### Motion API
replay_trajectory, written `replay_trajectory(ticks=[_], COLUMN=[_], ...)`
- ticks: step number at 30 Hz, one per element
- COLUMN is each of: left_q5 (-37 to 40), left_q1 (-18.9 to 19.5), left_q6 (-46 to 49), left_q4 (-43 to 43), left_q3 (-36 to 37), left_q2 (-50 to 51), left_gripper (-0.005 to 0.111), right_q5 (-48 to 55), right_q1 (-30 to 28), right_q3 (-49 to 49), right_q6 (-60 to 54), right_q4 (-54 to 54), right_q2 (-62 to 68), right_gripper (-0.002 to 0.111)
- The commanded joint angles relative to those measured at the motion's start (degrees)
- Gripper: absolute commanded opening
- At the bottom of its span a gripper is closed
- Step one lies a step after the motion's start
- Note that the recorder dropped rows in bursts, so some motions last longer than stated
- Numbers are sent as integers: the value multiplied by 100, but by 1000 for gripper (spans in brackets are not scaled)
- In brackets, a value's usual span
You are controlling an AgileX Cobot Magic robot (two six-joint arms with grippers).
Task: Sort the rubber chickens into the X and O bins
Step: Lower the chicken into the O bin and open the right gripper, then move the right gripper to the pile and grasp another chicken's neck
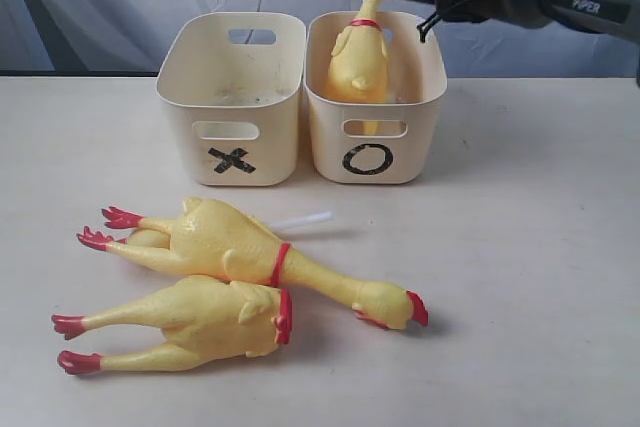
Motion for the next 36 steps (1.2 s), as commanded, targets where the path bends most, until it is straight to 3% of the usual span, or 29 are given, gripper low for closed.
replay_trajectory(ticks=[1, 3, 9, 15, 22, 26, 33, 36], left_q5=[1, 1, 1, 1, 1, -21, -32, -32], left_q1=[-19, -19, -19, -19, -19, -19, -19, -19], left_q6=[-3, -3, -3, -3, -3, -3, -3, -3], left_q4=[-30, -30, -30, -30, -30, -30, -20, -20], left_q3=[-41, -41, -41, -41, -41, -41, -41, -41], left_q2=[-16, -16, -16, -16, -16, -16, -16, -16], left_gripper=[0, 0, 0, 0, 0, 0, 0, 0], right_q5=[-698, -1343, -5403, -6545, -6170, -4747, -2937, -2500], right_q1=[-233, -484, -1668, -1844, -1496, -951, 24, 424], right_q3=[134, 495, 1552, 2046, 3498, 5016, 6257, 6410], right_q6=[-246, -394, -567, -920, -1571, -2510, -3492, -3625], right_q4=[-36, -36, -36, -36, -36, -36, -36, -36], right_q2=[-780, -1239, -2222, -2771, -3423, -3859, -3951, -3943], right_gripper=[44, 35, -1, -1, -1, -1, 0, 13])
